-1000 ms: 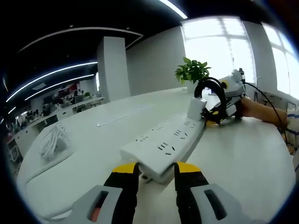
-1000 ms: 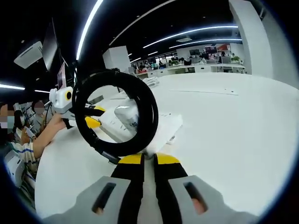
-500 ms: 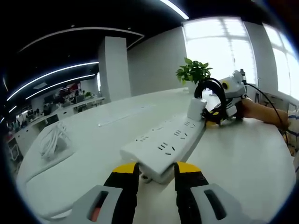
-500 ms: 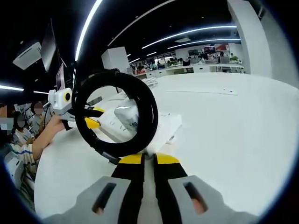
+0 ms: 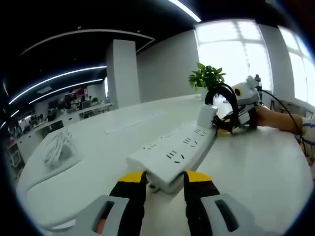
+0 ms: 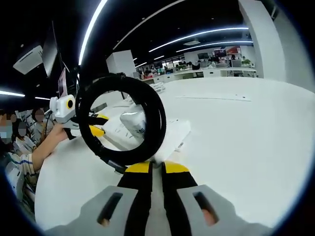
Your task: Straighten the power strip on the desk, plug the charger into it
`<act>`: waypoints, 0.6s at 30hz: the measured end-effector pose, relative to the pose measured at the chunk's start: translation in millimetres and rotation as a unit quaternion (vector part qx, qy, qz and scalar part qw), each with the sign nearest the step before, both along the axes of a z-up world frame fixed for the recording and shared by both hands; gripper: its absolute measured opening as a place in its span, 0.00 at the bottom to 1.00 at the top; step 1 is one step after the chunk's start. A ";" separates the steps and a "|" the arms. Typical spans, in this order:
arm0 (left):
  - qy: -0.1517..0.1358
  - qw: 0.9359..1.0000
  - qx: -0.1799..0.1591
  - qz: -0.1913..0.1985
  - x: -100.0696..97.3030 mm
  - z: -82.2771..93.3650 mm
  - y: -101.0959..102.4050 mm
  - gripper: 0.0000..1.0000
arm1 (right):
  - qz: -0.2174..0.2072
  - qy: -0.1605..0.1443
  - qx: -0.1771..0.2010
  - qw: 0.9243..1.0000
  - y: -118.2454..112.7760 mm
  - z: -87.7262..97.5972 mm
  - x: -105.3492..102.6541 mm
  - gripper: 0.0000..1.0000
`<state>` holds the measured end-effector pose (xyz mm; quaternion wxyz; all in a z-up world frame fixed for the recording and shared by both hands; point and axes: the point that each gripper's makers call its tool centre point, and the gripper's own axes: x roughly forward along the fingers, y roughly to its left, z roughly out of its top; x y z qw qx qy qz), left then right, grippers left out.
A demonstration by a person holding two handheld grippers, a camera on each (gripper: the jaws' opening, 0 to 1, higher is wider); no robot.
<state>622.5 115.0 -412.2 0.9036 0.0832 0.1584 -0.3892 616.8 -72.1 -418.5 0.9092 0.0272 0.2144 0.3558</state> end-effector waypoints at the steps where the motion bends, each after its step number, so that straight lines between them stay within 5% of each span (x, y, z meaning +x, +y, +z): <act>1: 0.000 1.000 0.000 0.000 0.4 0.0 0.1 0.29 | 0.000 0.001 0.001 1.000 0.0 -0.1 0.5 0.06; 18: -0.005 1.000 -0.003 0.011 7.2 0.7 0.5 0.29 | -0.006 0.005 0.008 1.000 -1.5 0.5 11.5 0.06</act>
